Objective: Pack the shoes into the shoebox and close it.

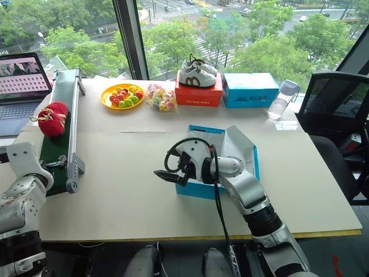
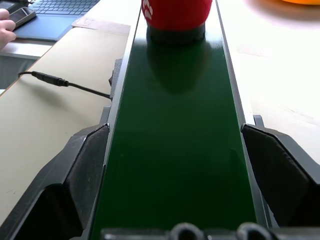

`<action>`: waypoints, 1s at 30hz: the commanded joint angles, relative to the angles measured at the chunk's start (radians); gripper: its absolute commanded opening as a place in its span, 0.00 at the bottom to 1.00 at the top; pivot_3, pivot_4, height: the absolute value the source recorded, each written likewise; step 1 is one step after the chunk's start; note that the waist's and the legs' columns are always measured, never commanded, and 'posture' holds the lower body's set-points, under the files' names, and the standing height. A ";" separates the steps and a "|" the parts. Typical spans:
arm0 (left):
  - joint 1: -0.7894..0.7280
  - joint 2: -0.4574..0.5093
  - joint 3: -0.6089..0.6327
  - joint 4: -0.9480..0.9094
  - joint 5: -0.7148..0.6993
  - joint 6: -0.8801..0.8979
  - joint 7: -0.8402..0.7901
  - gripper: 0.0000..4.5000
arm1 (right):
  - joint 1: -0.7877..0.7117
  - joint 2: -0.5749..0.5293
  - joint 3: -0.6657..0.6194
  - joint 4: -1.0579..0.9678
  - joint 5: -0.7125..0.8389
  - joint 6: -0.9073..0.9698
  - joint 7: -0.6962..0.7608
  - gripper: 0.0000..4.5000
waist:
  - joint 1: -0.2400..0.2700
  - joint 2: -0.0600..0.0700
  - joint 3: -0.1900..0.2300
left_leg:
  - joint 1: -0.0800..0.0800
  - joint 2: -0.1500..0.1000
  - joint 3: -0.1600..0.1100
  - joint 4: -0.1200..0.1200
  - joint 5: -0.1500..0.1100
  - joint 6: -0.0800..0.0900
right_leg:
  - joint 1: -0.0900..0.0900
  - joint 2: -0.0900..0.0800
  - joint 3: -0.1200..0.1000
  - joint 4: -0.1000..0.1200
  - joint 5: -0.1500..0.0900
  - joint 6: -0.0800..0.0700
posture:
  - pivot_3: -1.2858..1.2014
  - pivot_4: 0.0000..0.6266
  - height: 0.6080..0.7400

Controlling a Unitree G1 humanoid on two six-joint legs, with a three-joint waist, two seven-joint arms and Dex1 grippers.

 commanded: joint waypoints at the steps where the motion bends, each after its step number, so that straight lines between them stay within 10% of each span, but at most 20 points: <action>1: -0.010 0.002 0.016 -0.021 0.003 -0.029 0.006 1.00 | -0.013 0.010 -0.032 -0.046 0.023 -0.005 0.003 0.99 | 0.000 0.000 0.000 | 0.000 0.000 0.000 0.000 0.000 0.000 | 0.000 0.000 0.000 0.000 0.000 0.000 | 0.52 0.24 1.00; 17: -0.020 -0.023 0.023 -0.004 -0.011 0.028 0.040 1.00 | -0.011 0.012 -0.064 -0.064 0.036 0.014 -0.006 0.99 | 0.000 0.000 0.000 | 0.000 0.000 0.000 0.000 0.000 0.000 | 0.000 0.000 0.000 0.000 0.000 0.000 | 0.52 0.24 1.00; 23: -0.131 -0.131 0.128 -0.045 -0.171 0.042 0.054 0.56 | -0.021 0.011 -0.080 -0.061 0.032 0.015 -0.005 1.00 | 0.010 0.000 0.000 | 0.000 0.000 0.000 0.000 0.000 0.000 | 0.001 0.000 -0.001 0.000 0.000 0.000 | 0.52 0.24 1.00; 30: -0.197 -0.219 -0.002 -0.263 -0.317 -0.119 -0.114 0.56 | -0.095 0.123 -0.251 0.005 0.137 0.114 -0.154 1.00 | 0.010 -0.009 0.003 | -0.002 0.000 0.000 0.001 0.000 -0.001 | 0.001 0.000 -0.001 -0.001 0.001 0.001 | 0.52 0.24 1.00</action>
